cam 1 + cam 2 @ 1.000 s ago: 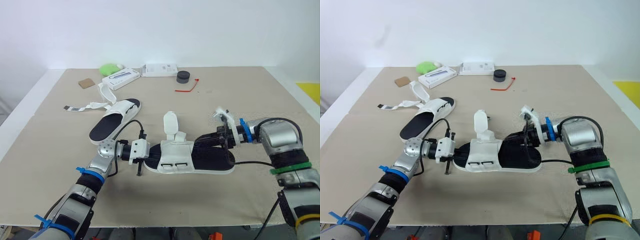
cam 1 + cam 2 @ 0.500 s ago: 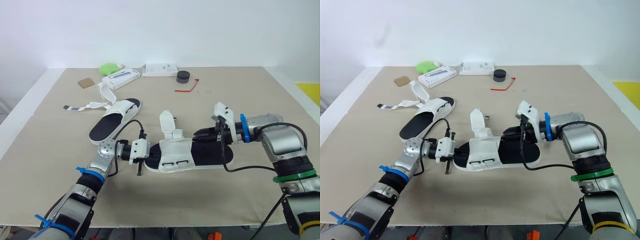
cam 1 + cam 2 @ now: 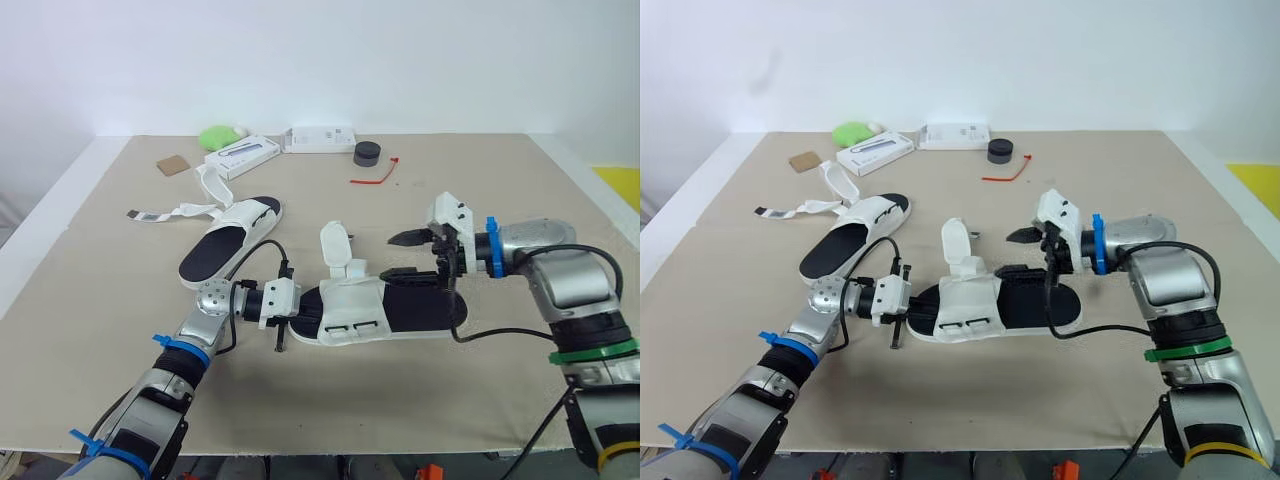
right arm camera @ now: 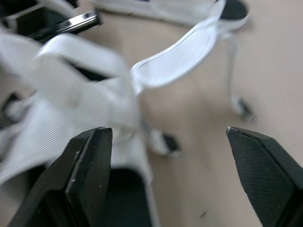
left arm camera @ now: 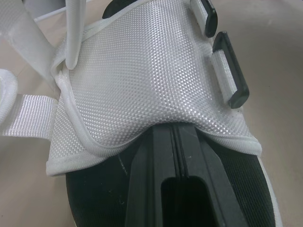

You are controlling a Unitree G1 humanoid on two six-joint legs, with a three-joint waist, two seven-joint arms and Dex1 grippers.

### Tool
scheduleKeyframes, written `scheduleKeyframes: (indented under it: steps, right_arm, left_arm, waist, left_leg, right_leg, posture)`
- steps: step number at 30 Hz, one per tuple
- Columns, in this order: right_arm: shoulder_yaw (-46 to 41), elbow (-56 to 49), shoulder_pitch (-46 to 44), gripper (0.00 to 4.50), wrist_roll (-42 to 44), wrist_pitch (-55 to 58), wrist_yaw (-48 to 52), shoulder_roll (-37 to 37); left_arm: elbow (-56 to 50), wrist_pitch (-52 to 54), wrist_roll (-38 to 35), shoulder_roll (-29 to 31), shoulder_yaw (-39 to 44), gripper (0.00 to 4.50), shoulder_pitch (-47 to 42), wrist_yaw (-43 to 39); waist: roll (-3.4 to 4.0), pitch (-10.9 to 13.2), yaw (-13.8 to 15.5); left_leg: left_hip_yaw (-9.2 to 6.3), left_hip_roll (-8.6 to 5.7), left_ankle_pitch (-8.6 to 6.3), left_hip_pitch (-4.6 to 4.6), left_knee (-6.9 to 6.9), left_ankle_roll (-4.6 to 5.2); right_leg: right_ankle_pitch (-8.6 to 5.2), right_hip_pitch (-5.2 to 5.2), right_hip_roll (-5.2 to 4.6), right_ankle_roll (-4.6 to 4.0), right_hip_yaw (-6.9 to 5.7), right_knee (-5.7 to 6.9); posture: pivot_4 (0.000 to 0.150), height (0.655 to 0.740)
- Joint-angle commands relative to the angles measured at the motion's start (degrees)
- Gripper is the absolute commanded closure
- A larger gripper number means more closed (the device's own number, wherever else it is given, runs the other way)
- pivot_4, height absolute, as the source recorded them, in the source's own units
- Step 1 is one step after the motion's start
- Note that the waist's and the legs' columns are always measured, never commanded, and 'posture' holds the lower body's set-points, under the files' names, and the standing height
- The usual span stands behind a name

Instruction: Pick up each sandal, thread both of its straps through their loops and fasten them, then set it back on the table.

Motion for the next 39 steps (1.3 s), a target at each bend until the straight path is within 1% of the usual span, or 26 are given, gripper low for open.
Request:
scheduleKeyframes:
  steps: [1, 9, 13, 17, 21, 22, 23, 24, 26, 27, 28, 30, 31, 35, 37, 39]
  right_arm:
    - [-0.3, 0.3, -1.8, 0.42, -1.2, -2.4, -2.0, 0.7]
    - [1.4, -1.0, 0.7, 0.42, -0.9, -2.5, 1.6, -0.5]
    - [2.9, -1.2, 0.7, 0.42, -2.9, -4.4, -1.0, 1.5]
    - [4.3, 1.1, 0.0, 0.42, -6.3, -7.2, -4.8, 3.8]
    - [5.1, 2.0, 0.0, 0.42, -8.0, -10.1, -5.4, 4.3]
    - [5.0, 2.4, 0.0, 1.04, -8.2, -11.3, -5.5, 4.3]
    - [4.8, 2.8, 0.0, 1.35, -8.2, -11.9, -5.4, 4.1]
    - [4.6, 3.0, 0.0, 1.55, -8.1, -12.5, -5.2, 3.9]
    - [4.4, 2.9, 0.1, 2.43, -7.6, -13.4, -4.6, 3.4]
    - [4.3, 2.8, 0.2, 2.75, -7.6, -14.3, -4.4, 3.1]
    - [4.3, 2.7, 0.2, 3.46, -7.8, -15.2, -4.3, 2.8]
    - [3.8, 2.3, 0.2, 4.3, -7.6, -16.9, -4.4, 2.5]
    - [3.4, 1.4, 0.3, 4.45, -7.5, -17.7, -4.6, 2.3]
    - [2.3, -4.6, 2.9, 4.45, -8.5, -22.0, -6.3, 1.4]
    - [1.8, -8.9, 5.5, 4.45, -9.1, -24.5, -7.6, 0.7]
    - [1.8, -14.6, 10.3, 4.45, -11.0, -28.5, -9.4, -0.2]
  left_arm:
    - [6.1, 2.7, 6.5, 0.8, -4.7, 4.5, 3.7, -0.6]
    - [6.1, 2.7, 6.6, 0.8, -4.5, 4.5, 3.6, -0.4]
    - [5.9, 2.7, 6.5, 0.9, -4.6, 4.5, 3.9, -0.5]
    - [5.9, 2.7, 6.6, 0.7, -4.6, 4.5, 3.8, -0.3]
    - [5.9, 2.8, 6.5, 0.6, -4.6, 4.5, 3.7, -0.1]
    - [5.8, 2.7, 6.5, 0.6, -4.6, 4.5, 3.7, -0.1]
    - [5.8, 2.7, 6.5, 0.7, -4.6, 4.5, 3.7, -0.1]
    - [5.7, 2.7, 6.5, 0.8, -4.6, 4.5, 3.8, -0.1]
    - [5.7, 2.6, 6.6, 0.9, -4.6, 4.5, 3.9, -0.1]
    - [5.7, 2.6, 6.6, 0.9, -4.7, 4.5, 4.0, -0.1]
    - [5.7, 2.6, 6.6, 0.9, -4.7, 4.5, 4.0, -0.1]
    - [5.8, 2.6, 6.6, 0.8, -4.7, 4.5, 3.9, -0.1]
    - [5.7, 2.6, 6.6, 0.8, -4.7, 4.5, 4.0, -0.1]
    - [5.5, 2.7, 6.5, 0.7, -4.7, 4.5, 4.0, -0.1]
    - [5.5, 2.8, 6.5, 0.7, -4.7, 4.5, 4.1, -0.1]
    - [5.5, 2.7, 6.4, 0.7, -4.7, 4.5, 4.1, -0.1]
  waist:
    - [0.0, 0.0, 0.1]
    - [-0.01, 0.0, 0.1]
    - [0.0, 0.0, 0.0]
    - [-0.03, 0.0, 0.0]
    - [-0.07, 0.0, 0.0]
    - [-0.08, 0.0, 0.0]
    - [-0.08, 0.0, 0.0]
    - [-0.08, 0.0, 0.0]
    - [-0.1, 0.0, 0.0]
    - [-0.1, 0.0, 0.0]
    - [-0.1, 0.0, 0.0]
    - [-0.11, 0.0, 0.0]
    - [-0.11, 0.0, 0.0]
    - [-0.12, 0.0, 0.2]
    - [-0.12, 0.0, 0.2]
    - [-0.13, 0.0, 0.6]
  left_leg:
    - [0.0, -0.01, 0.0, -0.01, 0.0, 0.0]
    - [-0.01, 0.0, 0.0, -0.03, -0.01, 0.0]
    - [-0.01, 0.0, 0.0, -0.02, -0.01, 0.0]
    - [-0.01, 0.02, 0.0, 0.01, -0.02, 0.0]
    - [-0.01, 0.02, 0.0, 0.01, -0.02, 0.0]
    - [-0.01, 0.03, 0.0, 0.01, -0.02, 0.0]
    - [-0.01, 0.03, 0.0, 0.02, -0.02, 0.0]
    - [-0.01, 0.03, 0.0, 0.02, -0.02, 0.0]
    - [-0.01, 0.03, 0.0, 0.02, -0.02, 0.01]
    - [-0.01, 0.03, 0.01, 0.02, -0.02, 0.01]
    - [-0.01, 0.03, 0.01, 0.02, -0.02, 0.01]
    - [-0.01, 0.03, 0.01, 0.01, -0.02, 0.01]
    - [-0.01, 0.03, 0.01, 0.01, -0.02, 0.01]
    - [-0.01, 0.02, 0.0, -0.01, -0.02, 0.01]
    - [0.0, 0.02, 0.0, -0.04, -0.09, 0.0]
    - [-0.01, 0.02, 0.0, -0.04, -0.13, 0.0]
  right_leg:
    - [0.0, 0.0, 0.0, 0.0, 0.0, -0.01]
    - [0.01, 0.04, 0.0, 0.0, 0.01, -0.07]
    - [0.01, 0.04, 0.0, 0.0, 0.01, -0.09]
    - [0.01, 0.04, 0.01, 0.0, -0.01, -0.09]
    - [0.01, 0.05, 0.01, 0.0, 0.0, -0.1]
    - [0.01, 0.05, 0.01, 0.0, 0.0, -0.1]
    - [0.01, 0.05, 0.01, 0.0, 0.0, -0.1]
    - [0.01, 0.05, 0.01, 0.0, 0.0, -0.1]
    - [0.01, 0.05, 0.01, 0.0, 0.0, -0.1]
    - [0.01, 0.06, 0.01, 0.0, 0.0, -0.1]
    - [0.01, 0.06, 0.01, 0.0, 0.0, -0.1]
    - [0.01, 0.06, 0.01, 0.0, 0.0, -0.11]
    - [0.01, 0.06, 0.01, 0.0, 0.0, -0.1]
    - [0.01, 0.05, 0.0, 0.0, 0.0, -0.13]
    - [0.01, 0.05, 0.0, 0.0, 0.0, -0.24]
    - [0.01, 0.06, 0.0, 0.0, 0.0, -0.3]
  posture:
    - [0.15, 0.74]
    - [0.15, 0.74]
    - [0.15, 0.74]
    - [0.15, 0.74]
    - [0.15, 0.74]
    - [0.15, 0.74]
    - [0.15, 0.74]
    - [0.15, 0.74]
    - [0.15, 0.74]
    - [0.15, 0.74]
    - [0.15, 0.74]
    - [0.15, 0.74]
    - [0.15, 0.74]
    - [0.15, 0.74]
    - [0.15, 0.74]
    - [0.15, 0.74]
